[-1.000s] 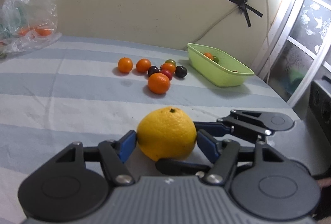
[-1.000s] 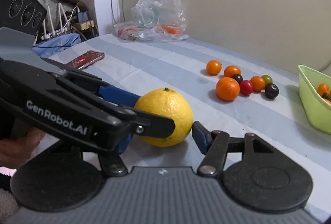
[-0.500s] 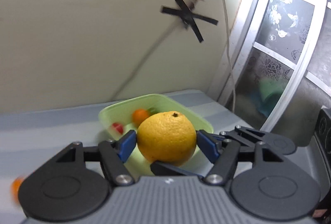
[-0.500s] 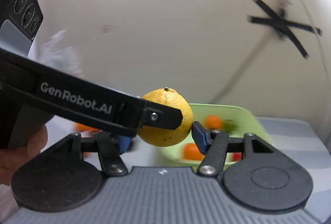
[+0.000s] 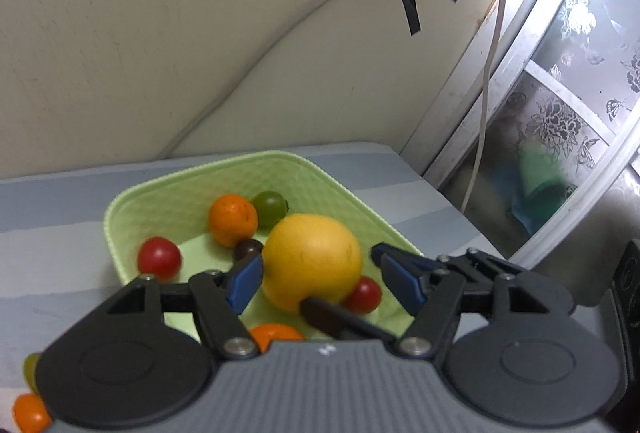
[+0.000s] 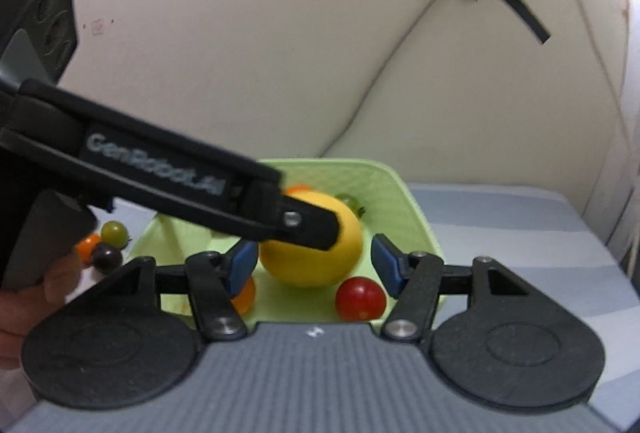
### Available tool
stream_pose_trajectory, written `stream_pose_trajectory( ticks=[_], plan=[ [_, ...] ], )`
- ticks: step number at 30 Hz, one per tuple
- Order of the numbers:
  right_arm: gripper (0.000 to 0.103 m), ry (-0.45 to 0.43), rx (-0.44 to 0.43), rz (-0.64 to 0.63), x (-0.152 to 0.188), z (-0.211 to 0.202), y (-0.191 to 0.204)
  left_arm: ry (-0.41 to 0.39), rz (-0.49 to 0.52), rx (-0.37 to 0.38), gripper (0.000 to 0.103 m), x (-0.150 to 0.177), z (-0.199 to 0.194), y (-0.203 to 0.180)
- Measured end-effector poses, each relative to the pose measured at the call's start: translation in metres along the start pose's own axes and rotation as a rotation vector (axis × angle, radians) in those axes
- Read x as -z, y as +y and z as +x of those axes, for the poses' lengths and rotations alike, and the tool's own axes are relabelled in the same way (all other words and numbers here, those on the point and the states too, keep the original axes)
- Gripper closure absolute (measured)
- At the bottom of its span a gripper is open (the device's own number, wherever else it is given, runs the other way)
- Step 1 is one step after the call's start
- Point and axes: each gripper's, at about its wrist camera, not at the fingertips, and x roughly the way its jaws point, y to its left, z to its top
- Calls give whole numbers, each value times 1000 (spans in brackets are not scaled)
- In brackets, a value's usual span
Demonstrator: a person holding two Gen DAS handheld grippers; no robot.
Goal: Organize fruits
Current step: 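Carry the grapefruit with the left gripper and lower it into the basket, then grasp a tangerine with the left gripper while the right gripper grasps a dark cherry tomato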
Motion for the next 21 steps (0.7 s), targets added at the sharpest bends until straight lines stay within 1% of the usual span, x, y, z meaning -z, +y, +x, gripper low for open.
stream_pose_trajectory(
  ticks=[2,4,7,9,10,11,12,13,15,16,18,19,21],
  plan=[
    [38,-19,1,23,-2,-8,-3,-21,-15,9,36,-3,-17,1],
    [38,-47,-2,61,-4,-19,-5,-69,-28,31,36,-3,-47,4],
    [40,-106,-49,92,-6,-46,4,-166,-44,30,32,9,-110,17],
    [51,-129,-104,93,-6,-63,17,-216,-51,-26,32,25,-154,33],
    [59,-130,-135,90,-7,-68,23,-229,-57,-55,32,33,-170,40],
    [65,-125,-169,89,-8,-72,32,-237,-67,-93,32,43,-187,51],
    [67,-118,-202,89,-10,-73,39,-241,-82,-134,32,52,-201,60],
    [72,-106,-238,87,-9,-74,48,-245,-98,-180,34,63,-215,71],
    [73,-72,-299,78,-7,-69,68,-237,-139,-248,34,82,-233,90],
    [74,-54,-322,71,-6,-65,77,-227,-169,-268,35,91,-239,99],
    [77,-16,-345,49,0,-58,97,-213,-225,-277,38,109,-247,112],
    [78,6,-349,42,4,-52,106,-207,-238,-275,38,118,-247,114],
    [78,38,-352,45,8,-42,116,-204,-231,-272,38,129,-244,112]
  ],
)
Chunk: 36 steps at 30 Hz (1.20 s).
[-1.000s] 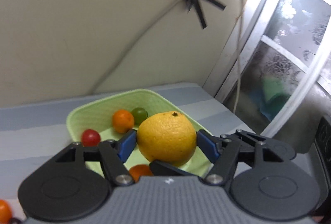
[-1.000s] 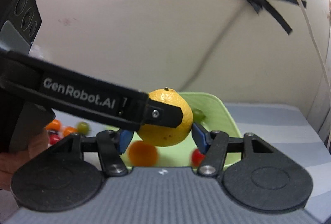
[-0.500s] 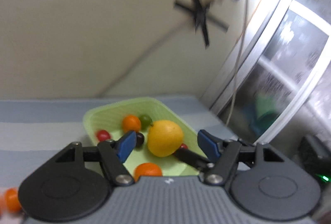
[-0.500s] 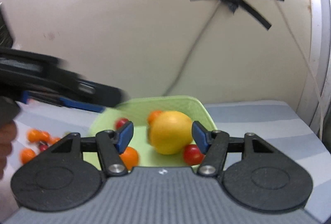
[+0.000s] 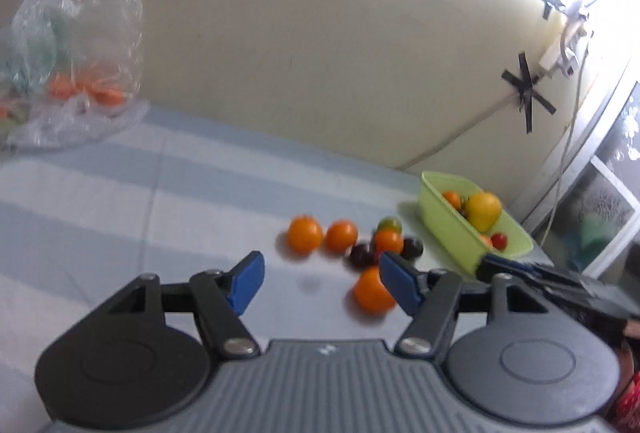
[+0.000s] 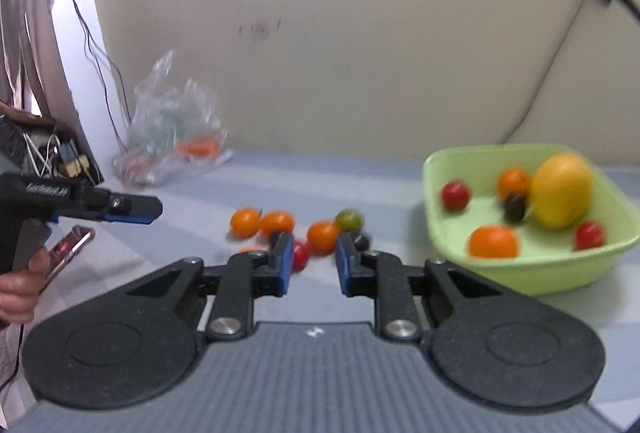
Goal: Organize fruits
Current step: 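Grasp a tangerine with the left gripper while the right gripper grasps a dark cherry tomato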
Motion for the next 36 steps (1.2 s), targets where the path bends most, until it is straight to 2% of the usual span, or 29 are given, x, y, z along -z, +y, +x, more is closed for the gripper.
stream_pose_trajectory(
  ticks=[3,7,15,18,19,21,27,28,29,32,36],
  plan=[
    [78,35,38,11,1,18,3,12,49,22,38,14,8,-12],
    [77,58,85,-38,2,34,10,18,152,15,34,25,24,-37],
    [77,56,155,-119,4,49,7,48,230,-12,32,33,59,-63],
    [75,69,177,-176,4,59,9,59,241,-44,40,36,67,-64],
    [74,72,193,-204,5,63,11,64,236,-46,45,36,69,-63],
    [67,77,215,-242,5,68,12,63,233,-46,46,37,69,-61],
    [65,132,199,-244,4,83,7,52,216,-47,63,36,70,-59],
    [66,134,189,-234,2,83,5,51,212,-45,63,36,70,-58],
    [73,135,187,-224,1,83,3,52,208,-44,63,36,70,-58],
    [73,131,189,-196,3,74,1,60,200,-36,64,37,66,-58],
    [73,116,151,-173,15,43,9,64,204,4,64,48,47,-63]
  ],
)
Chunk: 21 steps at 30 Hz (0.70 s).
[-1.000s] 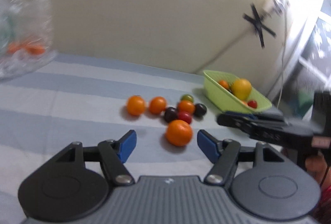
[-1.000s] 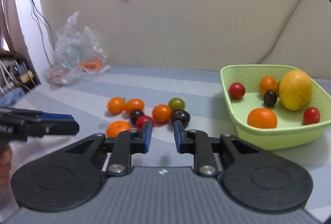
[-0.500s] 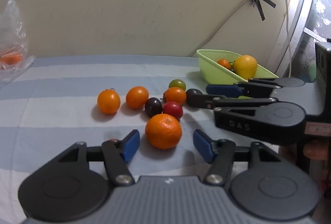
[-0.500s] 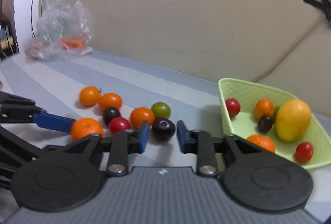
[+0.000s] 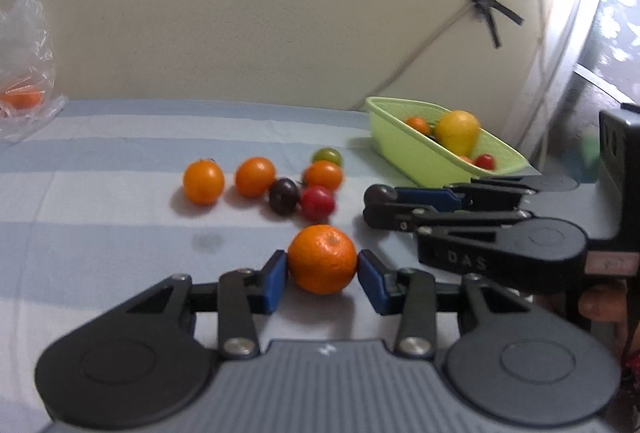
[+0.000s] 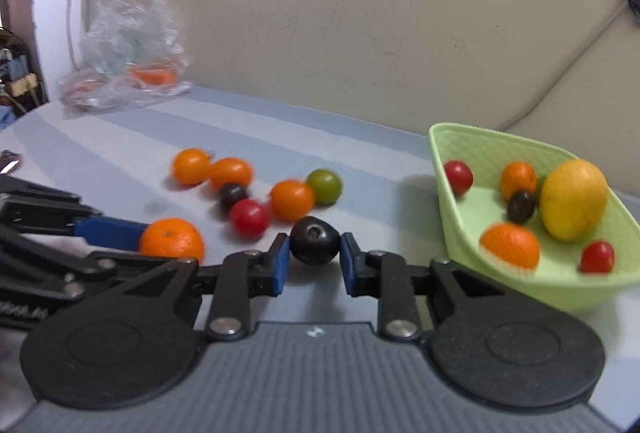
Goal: Organize fruits
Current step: 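Grasp a tangerine with the left gripper while the right gripper grasps a dark cherry tomato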
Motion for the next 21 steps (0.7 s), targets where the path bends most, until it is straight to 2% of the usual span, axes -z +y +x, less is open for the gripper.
stream_pose_trajectory(
  ticks=[6,9,14,17,21],
  plan=[
    [73,-4,-73,25,35,-52,17,6,36,30,64,25,-35,-18],
    [73,-5,-104,18,45,-65,29,17,39,27,64,39,-48,-21],
    [71,-3,-80,-10,59,-69,43,23,43,-4,63,51,-52,-25],
    [70,-12,-72,-1,60,-70,43,7,38,-18,55,49,-56,-28],
    [65,-13,-72,18,62,-72,41,-10,43,-21,51,47,-60,-29]
  ],
)
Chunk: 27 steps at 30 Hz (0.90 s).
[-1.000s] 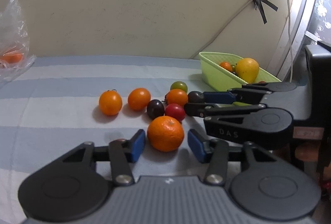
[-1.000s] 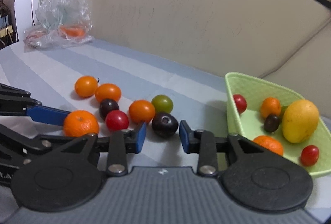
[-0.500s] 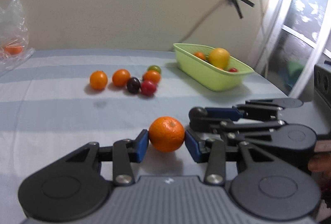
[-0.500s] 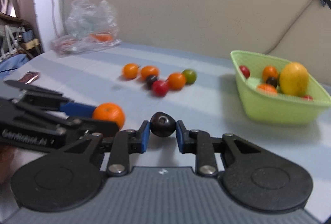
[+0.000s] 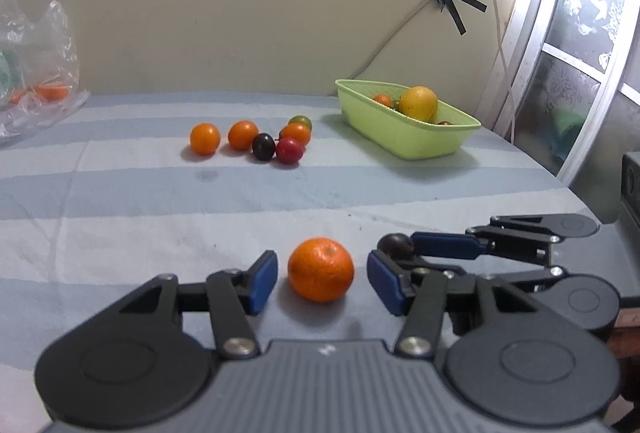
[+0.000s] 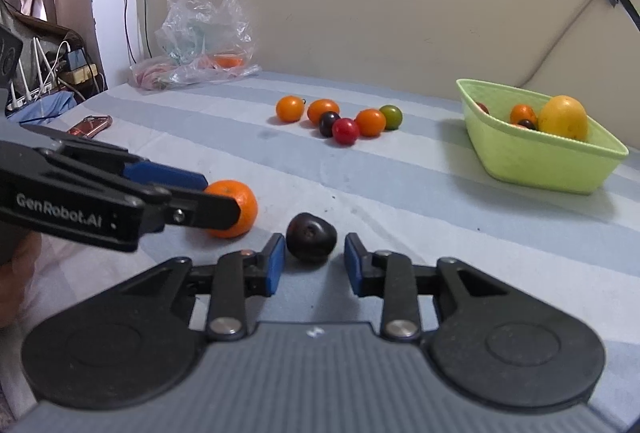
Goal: Organize fruits
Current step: 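Grasp a tangerine with the left gripper while the right gripper grasps a dark cherry tomato, then carry both fruits over the green basket and open both grippers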
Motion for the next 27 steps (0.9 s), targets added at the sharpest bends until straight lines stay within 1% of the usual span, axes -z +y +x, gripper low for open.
stream_pose_trajectory(
  ticks=[3,5,7,9,11,12,15,18,20,22,23,25,27],
  plan=[
    [63,-5,-3,1,3,-3,1,10,15,-5,48,-1,4,-3],
    [63,-7,-9,1,3,-2,2,18,23,-11,48,0,8,-3],
    [63,-8,-13,-9,2,-1,4,27,16,-12,54,1,13,-3],
    [63,-8,-6,-27,3,1,7,38,5,-9,64,2,16,-1],
    [73,-15,-4,-40,3,1,8,40,-17,-2,64,1,17,1],
    [73,-20,-10,-31,2,0,6,43,-28,9,64,-2,18,1],
    [73,-70,5,0,-3,-7,-7,20,-8,52,64,-25,21,-6],
    [73,-140,68,41,-13,-20,-33,-19,59,90,64,-59,32,-26],
    [73,-180,129,65,-22,-26,-55,-47,98,113,64,-81,44,-42],
    [73,-214,190,92,-29,-29,-78,-70,130,125,64,-104,62,-56],
    [73,-224,217,110,-33,-29,-91,-70,129,136,64,-116,74,-59],
    [73,-230,253,142,-39,-24,-113,-56,105,163,64,-136,100,-62],
    [73,-223,286,164,-43,-15,-132,-35,92,162,64,-151,127,-65]
  ],
)
